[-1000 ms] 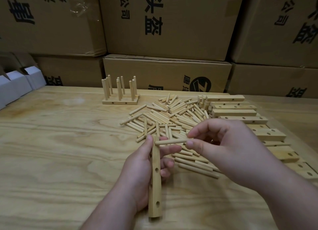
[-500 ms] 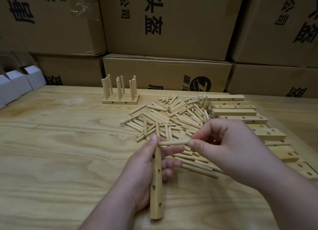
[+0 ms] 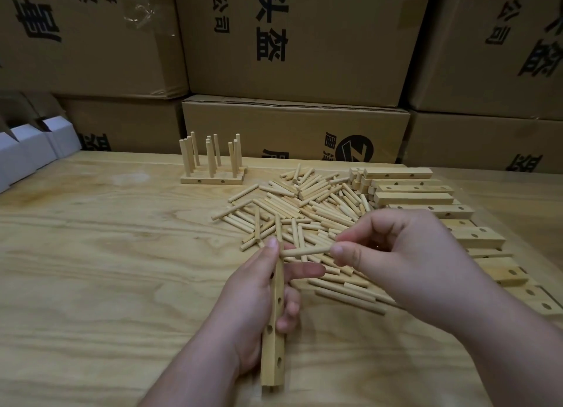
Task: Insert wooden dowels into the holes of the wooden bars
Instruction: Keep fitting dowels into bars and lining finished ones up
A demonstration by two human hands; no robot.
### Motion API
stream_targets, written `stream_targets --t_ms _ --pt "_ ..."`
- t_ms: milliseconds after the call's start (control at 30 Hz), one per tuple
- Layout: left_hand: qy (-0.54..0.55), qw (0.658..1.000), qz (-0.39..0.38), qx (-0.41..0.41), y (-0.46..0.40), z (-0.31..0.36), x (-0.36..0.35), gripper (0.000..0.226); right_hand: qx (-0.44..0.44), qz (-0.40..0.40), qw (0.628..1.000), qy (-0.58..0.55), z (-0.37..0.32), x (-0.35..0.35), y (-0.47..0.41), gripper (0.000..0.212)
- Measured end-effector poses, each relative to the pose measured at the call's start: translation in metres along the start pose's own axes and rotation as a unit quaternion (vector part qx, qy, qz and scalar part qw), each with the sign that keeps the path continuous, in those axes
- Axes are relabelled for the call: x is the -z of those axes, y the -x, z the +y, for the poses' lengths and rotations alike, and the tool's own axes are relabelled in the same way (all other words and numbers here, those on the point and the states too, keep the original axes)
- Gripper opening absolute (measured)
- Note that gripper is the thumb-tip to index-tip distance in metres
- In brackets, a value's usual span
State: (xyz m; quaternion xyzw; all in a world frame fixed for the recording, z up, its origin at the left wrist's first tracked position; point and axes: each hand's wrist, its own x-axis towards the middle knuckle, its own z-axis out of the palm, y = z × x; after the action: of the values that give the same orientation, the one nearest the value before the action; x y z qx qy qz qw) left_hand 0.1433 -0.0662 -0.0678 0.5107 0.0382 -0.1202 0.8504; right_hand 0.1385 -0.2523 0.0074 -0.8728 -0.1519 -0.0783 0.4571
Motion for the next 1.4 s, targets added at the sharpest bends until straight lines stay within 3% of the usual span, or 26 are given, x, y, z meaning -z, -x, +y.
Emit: stream_targets --t_ms 67,233,467,700,900,1167,1400 --pt "-0.022 1.000 -0.005 -0.007 0.000 -0.001 -0.001 0.046 0.002 -0.005 0.999 0.045 0.002 -0.004 0.001 0.004" --pt "-0.058 0.998 -0.008 -0.012 0.003 -0.004 -0.004 0.057 0.028 -0.028 0.988 0.151 0.002 -0.016 0.004 0.006" --pt "-0.101 0.995 0.024 0.007 0.004 -0.006 -0.005 0.061 0.055 -0.027 0.976 0.210 0.003 -0.028 0.005 0.020" --pt "-0.115 0.993 0.009 -0.001 0.005 -0.006 -0.006 0.056 0.031 -0.001 0.984 0.175 0.006 -0.029 0.005 0.012" --pt "-0.120 0.992 0.025 -0.008 0.006 -0.007 -0.009 0.059 0.051 0.033 0.974 0.220 0.003 -0.040 0.008 0.016" --pt "-0.164 0.986 0.005 0.004 0.007 -0.007 -0.006 0.064 0.014 0.001 0.987 0.161 0.008 -0.034 0.006 0.008" --pt "-0.156 0.987 0.022 -0.002 0.007 -0.007 -0.008 0.059 0.032 0.025 0.985 0.168 0.009 -0.045 0.008 0.007"
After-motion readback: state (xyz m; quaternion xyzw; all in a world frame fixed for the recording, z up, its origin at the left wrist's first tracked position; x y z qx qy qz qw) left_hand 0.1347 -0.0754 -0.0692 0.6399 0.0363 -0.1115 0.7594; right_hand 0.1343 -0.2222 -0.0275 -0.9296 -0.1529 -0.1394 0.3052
